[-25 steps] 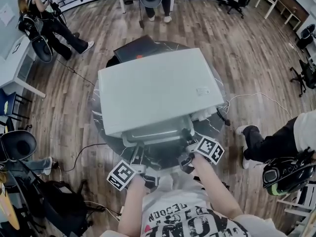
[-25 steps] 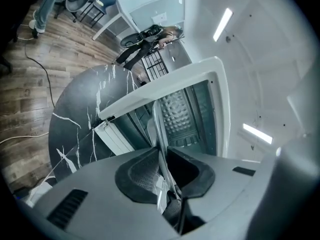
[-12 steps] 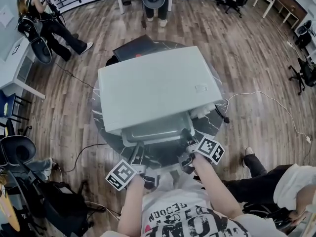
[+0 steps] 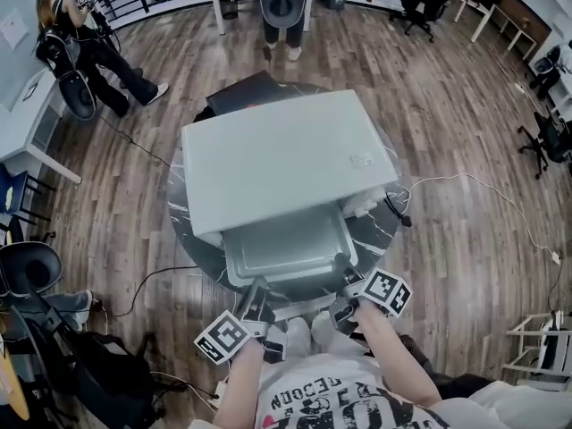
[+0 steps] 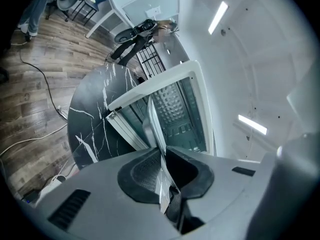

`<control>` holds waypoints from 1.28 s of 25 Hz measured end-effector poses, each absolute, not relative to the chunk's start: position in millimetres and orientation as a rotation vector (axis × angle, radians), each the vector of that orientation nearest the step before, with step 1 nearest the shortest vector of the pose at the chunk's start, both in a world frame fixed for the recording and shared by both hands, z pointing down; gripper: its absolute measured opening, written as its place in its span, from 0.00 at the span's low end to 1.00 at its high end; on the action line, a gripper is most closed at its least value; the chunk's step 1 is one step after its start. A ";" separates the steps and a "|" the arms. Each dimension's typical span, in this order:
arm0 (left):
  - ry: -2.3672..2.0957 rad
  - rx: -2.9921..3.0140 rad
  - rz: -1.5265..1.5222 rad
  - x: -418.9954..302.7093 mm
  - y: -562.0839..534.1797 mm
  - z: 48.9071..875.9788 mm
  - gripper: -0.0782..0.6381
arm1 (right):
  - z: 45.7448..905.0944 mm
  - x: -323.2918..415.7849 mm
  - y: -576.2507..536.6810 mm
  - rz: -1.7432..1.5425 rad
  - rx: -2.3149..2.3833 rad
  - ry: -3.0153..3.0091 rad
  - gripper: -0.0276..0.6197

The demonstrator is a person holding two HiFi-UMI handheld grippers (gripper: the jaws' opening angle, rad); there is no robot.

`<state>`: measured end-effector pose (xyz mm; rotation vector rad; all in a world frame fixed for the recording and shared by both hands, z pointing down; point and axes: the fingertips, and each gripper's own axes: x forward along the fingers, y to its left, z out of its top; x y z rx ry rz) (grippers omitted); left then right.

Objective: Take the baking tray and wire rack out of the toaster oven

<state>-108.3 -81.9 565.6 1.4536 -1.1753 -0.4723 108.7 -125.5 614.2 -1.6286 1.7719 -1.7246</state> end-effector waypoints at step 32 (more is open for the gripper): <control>-1.097 1.547 -0.604 -58.2 46.3 524.0 0.15 | 546.3 155.8 -25.4 -1.574 -1.510 1.915 0.23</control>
